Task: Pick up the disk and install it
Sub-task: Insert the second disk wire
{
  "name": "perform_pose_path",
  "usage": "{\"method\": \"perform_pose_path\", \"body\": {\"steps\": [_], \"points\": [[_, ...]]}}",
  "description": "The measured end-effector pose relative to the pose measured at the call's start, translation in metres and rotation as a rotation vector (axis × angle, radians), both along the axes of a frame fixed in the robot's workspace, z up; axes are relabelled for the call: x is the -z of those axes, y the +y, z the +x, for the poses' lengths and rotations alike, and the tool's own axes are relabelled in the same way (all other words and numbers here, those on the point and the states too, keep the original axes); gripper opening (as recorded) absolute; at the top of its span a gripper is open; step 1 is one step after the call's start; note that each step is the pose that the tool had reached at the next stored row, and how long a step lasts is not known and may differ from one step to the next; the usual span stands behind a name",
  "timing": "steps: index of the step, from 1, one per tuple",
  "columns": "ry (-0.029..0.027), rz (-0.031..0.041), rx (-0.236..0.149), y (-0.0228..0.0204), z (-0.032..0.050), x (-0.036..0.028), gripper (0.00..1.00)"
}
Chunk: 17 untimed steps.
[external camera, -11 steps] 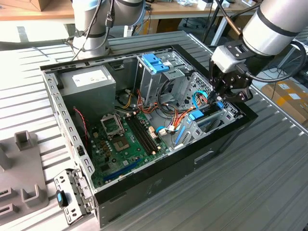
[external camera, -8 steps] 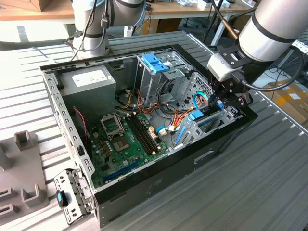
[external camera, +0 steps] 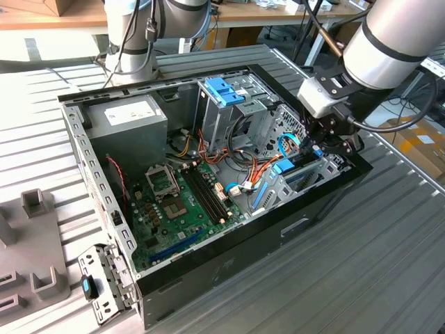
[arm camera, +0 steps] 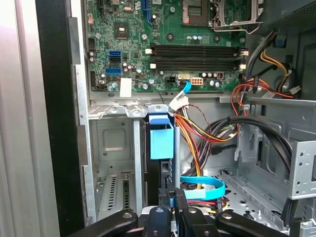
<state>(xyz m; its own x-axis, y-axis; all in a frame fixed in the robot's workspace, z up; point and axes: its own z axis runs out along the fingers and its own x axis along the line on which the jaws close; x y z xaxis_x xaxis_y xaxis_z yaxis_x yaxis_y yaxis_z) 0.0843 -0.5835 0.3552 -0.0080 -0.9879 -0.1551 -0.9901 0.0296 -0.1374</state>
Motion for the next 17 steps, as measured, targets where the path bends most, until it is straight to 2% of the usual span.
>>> {"method": "perform_pose_path", "body": {"steps": [17], "points": [[0.0, 0.0, 0.0, 0.0006, -0.0003, 0.0058, 0.16]]}}
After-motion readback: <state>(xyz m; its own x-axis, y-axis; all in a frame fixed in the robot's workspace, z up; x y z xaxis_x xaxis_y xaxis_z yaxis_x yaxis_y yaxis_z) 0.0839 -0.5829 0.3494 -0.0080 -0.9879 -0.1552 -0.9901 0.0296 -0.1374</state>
